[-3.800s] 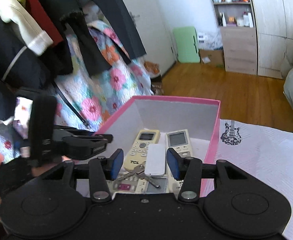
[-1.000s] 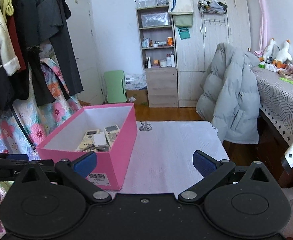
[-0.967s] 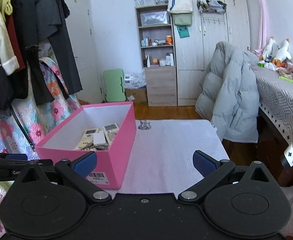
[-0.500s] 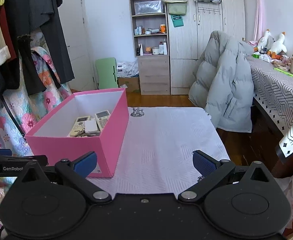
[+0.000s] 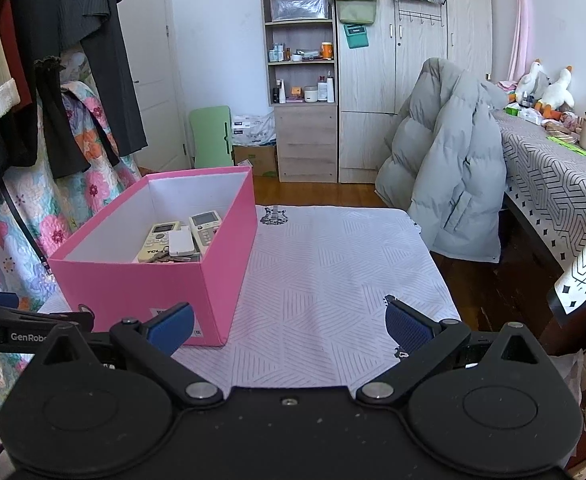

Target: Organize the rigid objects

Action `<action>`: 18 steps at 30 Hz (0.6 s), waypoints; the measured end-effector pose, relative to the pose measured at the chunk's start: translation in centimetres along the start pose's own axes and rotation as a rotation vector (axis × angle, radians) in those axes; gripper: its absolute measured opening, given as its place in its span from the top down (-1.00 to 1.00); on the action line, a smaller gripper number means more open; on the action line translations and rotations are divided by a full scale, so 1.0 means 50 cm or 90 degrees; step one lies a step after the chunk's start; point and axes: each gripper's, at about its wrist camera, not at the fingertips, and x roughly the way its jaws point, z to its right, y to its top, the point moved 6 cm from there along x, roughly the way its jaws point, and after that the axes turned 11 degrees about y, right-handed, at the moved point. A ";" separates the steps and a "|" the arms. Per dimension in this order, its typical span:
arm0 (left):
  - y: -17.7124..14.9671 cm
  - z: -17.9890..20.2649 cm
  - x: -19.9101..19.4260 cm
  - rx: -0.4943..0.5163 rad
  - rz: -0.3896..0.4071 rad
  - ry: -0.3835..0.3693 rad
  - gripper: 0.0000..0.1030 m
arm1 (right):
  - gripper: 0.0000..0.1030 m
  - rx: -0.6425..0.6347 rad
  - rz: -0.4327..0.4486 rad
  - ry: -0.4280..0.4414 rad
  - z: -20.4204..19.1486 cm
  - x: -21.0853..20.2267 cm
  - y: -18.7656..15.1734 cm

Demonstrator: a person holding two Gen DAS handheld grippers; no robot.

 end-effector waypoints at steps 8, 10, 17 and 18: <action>0.000 0.002 0.000 0.000 0.007 -0.005 -1.00 | -1.00 -0.004 -0.002 -0.002 0.000 -0.001 -0.002; -0.001 0.001 -0.001 -0.001 0.009 -0.008 -1.00 | -1.00 -0.005 -0.002 -0.003 0.000 -0.001 -0.002; -0.002 -0.004 -0.009 -0.002 0.023 0.010 -1.00 | -1.00 -0.007 -0.002 -0.003 -0.001 -0.003 -0.004; -0.001 -0.006 -0.008 -0.003 0.024 0.017 -1.00 | -1.00 -0.008 -0.002 -0.002 -0.001 -0.003 -0.005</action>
